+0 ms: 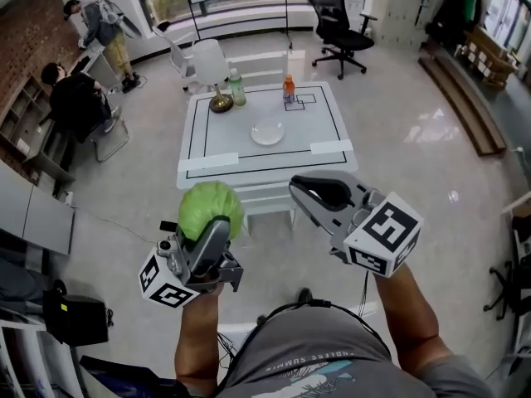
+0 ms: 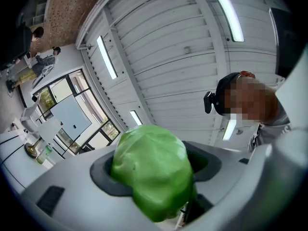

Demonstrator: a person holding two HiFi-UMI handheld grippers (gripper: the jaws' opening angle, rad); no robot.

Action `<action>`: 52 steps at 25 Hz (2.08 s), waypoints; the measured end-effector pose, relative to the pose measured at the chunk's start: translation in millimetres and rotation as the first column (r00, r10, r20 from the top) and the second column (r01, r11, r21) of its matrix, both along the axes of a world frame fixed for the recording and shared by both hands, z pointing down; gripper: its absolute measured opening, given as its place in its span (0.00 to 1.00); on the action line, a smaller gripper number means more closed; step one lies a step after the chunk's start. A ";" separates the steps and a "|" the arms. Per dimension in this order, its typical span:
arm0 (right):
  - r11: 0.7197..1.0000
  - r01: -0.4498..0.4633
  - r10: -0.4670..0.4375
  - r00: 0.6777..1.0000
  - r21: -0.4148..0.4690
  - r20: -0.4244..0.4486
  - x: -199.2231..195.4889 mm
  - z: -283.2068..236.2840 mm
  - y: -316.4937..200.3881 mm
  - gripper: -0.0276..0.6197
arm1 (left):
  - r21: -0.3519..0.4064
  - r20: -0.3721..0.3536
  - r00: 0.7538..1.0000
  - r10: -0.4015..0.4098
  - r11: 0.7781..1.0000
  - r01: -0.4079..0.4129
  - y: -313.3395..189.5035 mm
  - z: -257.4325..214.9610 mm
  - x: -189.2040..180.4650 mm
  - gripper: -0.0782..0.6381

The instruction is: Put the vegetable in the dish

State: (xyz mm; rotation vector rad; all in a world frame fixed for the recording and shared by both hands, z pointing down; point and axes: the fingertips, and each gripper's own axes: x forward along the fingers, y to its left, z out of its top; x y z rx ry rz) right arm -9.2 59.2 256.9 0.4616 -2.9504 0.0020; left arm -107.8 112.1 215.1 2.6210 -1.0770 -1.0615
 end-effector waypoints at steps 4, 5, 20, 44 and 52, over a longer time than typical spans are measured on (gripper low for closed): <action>1.000 0.008 -0.008 1.000 -0.003 -0.004 7.5 4.5 -36.3 0.05 | -0.006 -0.002 1.000 -0.016 1.000 0.016 -37.4 5.4 6.7 0.54; 1.000 0.016 -0.016 1.000 0.000 -0.012 8.7 6.7 -44.3 0.06 | -0.004 -0.011 1.000 -0.027 1.000 0.027 -43.5 7.9 7.7 0.54; 0.999 -0.028 0.029 1.000 -0.037 0.006 -49.3 23.0 -130.1 0.05 | -0.062 0.051 0.999 0.002 0.998 0.001 -137.2 23.4 -45.1 0.54; 0.990 -0.127 0.126 0.992 -0.065 -0.015 -57.5 34.3 -254.2 0.06 | -0.147 0.110 0.988 0.105 0.985 -0.089 -280.4 41.9 -49.3 0.54; 0.997 -0.057 0.056 0.998 -0.059 -0.025 -35.1 47.7 -302.7 0.05 | -0.172 0.120 0.991 0.054 0.985 -0.033 -336.0 62.2 -14.9 0.54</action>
